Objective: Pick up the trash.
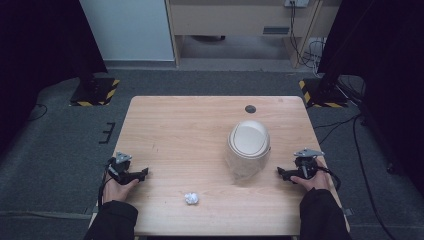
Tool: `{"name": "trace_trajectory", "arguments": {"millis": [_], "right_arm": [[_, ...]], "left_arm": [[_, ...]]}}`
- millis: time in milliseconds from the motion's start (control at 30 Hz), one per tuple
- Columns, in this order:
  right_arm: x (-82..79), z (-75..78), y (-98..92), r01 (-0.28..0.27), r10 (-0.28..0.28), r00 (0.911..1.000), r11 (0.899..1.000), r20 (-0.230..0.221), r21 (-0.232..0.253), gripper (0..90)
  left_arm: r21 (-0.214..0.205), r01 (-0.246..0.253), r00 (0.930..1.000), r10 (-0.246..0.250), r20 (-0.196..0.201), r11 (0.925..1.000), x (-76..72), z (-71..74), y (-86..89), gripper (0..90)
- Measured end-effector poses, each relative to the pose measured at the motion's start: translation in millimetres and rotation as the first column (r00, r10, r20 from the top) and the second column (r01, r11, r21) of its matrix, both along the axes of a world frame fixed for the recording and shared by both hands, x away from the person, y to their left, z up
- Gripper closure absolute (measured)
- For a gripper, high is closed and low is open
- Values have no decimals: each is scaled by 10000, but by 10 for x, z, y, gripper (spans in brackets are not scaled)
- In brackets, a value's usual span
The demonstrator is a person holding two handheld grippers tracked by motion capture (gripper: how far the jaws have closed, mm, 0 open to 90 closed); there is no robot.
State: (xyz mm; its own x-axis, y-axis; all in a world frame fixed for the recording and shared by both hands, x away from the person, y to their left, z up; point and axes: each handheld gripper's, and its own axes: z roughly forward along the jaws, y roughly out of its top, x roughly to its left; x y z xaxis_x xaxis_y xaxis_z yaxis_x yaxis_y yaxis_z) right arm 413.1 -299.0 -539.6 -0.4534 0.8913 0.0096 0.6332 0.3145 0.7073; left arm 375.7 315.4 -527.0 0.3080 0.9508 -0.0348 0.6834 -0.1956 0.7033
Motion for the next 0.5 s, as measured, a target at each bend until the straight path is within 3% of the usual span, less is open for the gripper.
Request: {"name": "trace_trajectory", "arguments": {"millis": [200, 367, 500], "right_arm": [[-3, 0, -3, -23, 23, 10000, 10000, -5, -7, 10], [-5, 0, -2, -15, 15, 10000, 10000, -5, -1, 9], [-6, 0, -2, -19, 19, 10000, 10000, -7, -11, 9]], "left_arm": [[-446, 105, 9977, -76, 668, 9989, -33, 106, -63, 205], [-677, 149, 9956, -86, 928, 9976, -50, 160, -98, 214], [-1175, 314, 9899, -146, 1413, 9926, -73, 260, -156, 221]]}}
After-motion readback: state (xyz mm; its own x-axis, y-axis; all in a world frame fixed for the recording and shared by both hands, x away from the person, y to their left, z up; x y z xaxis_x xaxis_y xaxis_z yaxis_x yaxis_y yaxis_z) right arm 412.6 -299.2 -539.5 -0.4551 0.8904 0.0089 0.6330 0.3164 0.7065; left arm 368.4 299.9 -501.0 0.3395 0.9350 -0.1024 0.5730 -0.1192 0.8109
